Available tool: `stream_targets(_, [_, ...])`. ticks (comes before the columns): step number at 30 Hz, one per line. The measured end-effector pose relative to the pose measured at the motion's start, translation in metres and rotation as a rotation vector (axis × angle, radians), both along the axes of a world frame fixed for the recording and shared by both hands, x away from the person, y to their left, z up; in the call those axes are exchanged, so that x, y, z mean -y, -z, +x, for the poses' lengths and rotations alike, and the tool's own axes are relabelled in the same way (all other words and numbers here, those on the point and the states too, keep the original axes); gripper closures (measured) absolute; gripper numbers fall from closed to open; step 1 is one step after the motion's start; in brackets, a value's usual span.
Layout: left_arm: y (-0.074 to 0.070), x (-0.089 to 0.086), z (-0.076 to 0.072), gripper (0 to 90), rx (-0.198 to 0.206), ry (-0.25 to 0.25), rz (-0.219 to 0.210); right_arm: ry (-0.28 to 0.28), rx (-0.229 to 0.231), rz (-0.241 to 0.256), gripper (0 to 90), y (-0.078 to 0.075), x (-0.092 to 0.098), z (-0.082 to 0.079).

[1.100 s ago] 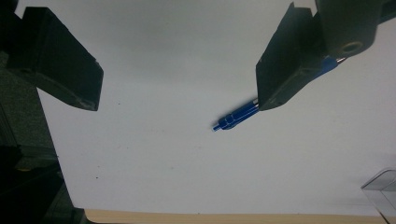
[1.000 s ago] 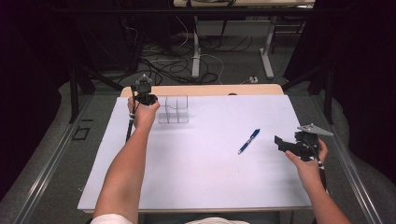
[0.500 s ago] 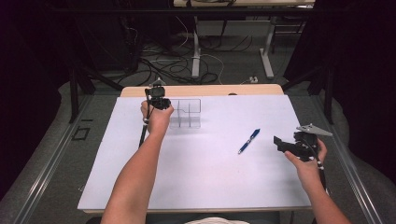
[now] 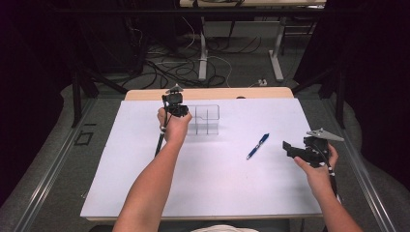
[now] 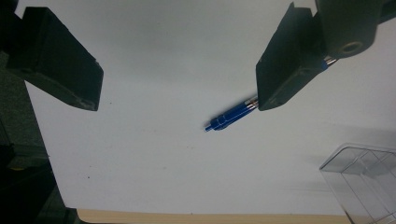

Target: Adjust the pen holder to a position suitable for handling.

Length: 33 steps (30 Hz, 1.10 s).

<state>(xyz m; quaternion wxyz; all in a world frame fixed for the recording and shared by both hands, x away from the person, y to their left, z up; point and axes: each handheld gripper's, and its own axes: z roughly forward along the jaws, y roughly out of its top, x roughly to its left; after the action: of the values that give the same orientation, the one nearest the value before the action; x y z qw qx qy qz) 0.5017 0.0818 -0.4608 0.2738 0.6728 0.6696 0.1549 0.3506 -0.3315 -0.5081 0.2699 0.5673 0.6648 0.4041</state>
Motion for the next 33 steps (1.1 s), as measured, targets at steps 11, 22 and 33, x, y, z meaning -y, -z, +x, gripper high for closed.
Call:
stream_targets(11, [0.002, 0.011, -0.001, 88.1, 0.004, 0.027, -0.009, -0.007, -0.007, -0.002, 14.6, 0.002, 0.0, 0.001])
stream_targets(22, [0.002, 0.017, -0.003, 87.8, 0.002, 0.044, -0.012, -0.009, -0.008, -0.007, 14.6, 0.003, -0.001, 0.002])
stream_targets(33, [0.005, 0.015, -0.003, 86.9, 0.023, 0.058, -0.032, -0.011, -0.008, -0.009, 14.6, 0.003, -0.001, 0.002])
